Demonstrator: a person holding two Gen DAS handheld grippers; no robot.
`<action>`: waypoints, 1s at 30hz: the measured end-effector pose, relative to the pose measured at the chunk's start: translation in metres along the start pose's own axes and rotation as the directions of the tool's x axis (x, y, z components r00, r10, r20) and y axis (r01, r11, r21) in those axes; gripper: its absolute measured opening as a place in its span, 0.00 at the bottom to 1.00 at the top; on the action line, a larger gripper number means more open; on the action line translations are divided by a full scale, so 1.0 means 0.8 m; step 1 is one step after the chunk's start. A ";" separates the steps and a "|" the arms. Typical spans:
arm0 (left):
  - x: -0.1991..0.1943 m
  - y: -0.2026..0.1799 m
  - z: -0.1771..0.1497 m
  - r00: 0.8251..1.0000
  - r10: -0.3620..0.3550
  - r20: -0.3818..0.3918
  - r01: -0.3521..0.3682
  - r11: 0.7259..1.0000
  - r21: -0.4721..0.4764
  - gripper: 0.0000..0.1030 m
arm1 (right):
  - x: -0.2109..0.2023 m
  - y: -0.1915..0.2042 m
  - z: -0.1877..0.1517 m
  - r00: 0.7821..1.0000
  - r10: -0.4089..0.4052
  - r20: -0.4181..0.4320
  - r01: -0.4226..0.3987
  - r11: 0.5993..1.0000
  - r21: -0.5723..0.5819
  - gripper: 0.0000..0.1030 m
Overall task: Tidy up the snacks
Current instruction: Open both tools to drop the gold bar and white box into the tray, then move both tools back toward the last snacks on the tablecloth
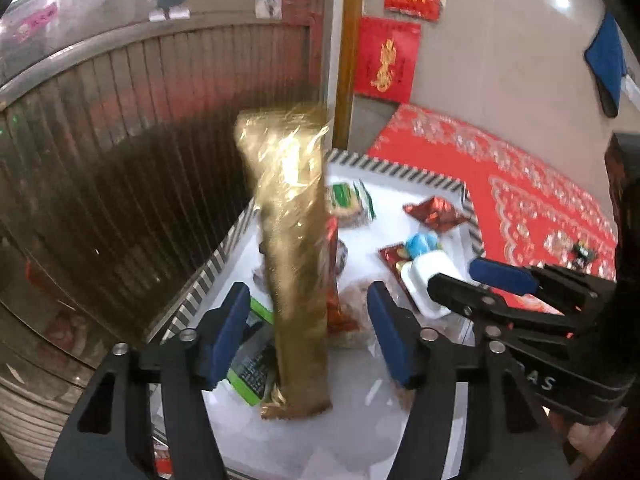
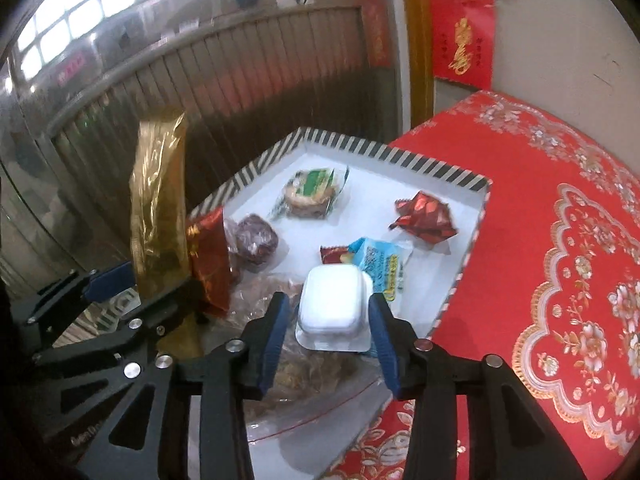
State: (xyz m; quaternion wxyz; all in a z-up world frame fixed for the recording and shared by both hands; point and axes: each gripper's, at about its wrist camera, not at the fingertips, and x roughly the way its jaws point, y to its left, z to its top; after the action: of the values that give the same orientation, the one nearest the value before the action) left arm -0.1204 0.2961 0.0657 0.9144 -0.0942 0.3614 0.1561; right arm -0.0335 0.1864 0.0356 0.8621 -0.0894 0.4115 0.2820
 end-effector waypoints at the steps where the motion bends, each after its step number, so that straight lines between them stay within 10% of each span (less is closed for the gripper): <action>1: -0.002 0.000 0.001 1.000 0.005 0.007 -0.005 1.000 0.002 0.63 | -0.004 -0.002 0.000 1.000 -0.001 0.008 0.001 1.000 0.005 0.52; 30: -0.016 -0.161 0.012 0.994 -0.113 0.006 0.109 0.974 0.197 0.72 | -0.126 -0.143 -0.073 0.975 -0.210 0.071 0.192 0.959 0.208 0.68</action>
State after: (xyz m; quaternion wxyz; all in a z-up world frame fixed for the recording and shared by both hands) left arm -0.0779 0.1755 0.0892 0.9295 -0.0223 0.3615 0.0692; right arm -0.0585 0.0279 0.0657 0.9090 -0.0304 0.3861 0.1539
